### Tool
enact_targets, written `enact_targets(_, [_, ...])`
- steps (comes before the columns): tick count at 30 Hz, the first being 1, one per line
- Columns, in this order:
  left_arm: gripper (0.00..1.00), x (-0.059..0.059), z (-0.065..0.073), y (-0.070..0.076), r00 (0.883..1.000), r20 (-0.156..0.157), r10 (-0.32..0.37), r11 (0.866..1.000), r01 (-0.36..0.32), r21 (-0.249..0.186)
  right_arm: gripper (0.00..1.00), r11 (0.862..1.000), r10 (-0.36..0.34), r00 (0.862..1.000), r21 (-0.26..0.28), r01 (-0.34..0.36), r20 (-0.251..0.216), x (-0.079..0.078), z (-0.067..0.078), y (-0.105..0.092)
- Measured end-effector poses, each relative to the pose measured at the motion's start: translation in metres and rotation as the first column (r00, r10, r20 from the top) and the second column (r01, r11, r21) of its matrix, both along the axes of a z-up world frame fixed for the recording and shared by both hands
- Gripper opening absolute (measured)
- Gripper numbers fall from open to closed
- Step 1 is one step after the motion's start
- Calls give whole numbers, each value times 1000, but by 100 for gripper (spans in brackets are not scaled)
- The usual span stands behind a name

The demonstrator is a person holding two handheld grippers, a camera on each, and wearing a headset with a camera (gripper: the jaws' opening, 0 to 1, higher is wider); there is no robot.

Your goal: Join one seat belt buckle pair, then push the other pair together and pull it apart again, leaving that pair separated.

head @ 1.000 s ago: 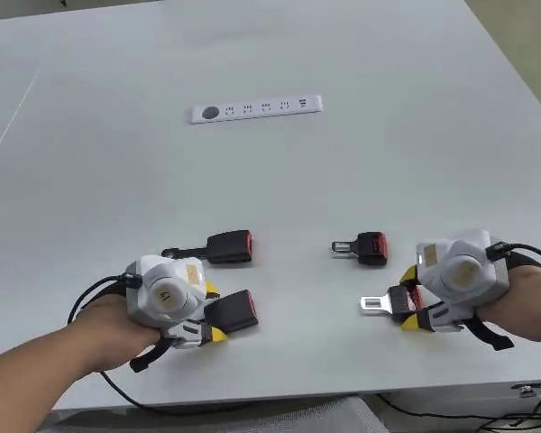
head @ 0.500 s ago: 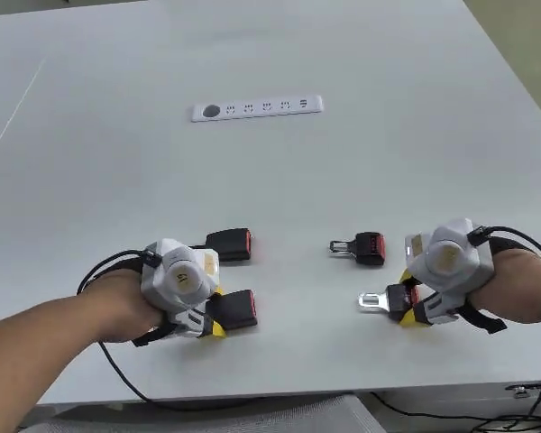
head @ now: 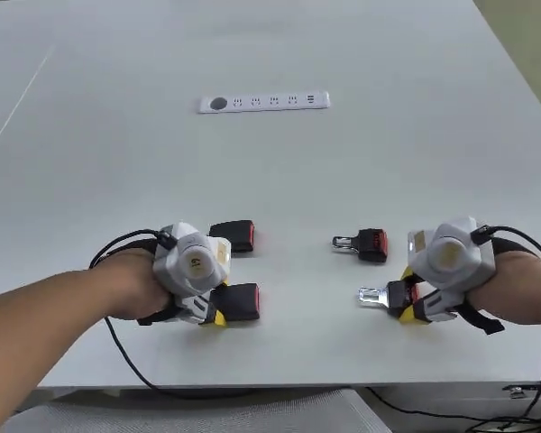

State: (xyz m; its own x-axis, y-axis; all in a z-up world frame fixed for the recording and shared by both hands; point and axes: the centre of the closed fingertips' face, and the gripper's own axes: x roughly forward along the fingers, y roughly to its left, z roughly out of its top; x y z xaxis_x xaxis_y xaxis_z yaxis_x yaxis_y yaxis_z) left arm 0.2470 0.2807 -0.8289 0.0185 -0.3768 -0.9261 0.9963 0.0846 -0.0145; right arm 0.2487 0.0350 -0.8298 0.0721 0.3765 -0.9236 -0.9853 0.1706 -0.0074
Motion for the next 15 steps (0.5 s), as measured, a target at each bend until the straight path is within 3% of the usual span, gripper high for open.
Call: enact_targets(15, [33, -1, 0, -1, 1000, 0, -23, 999, 23, 34, 34, 997, 11, 999, 70, -14, 35, -2, 1, 51])
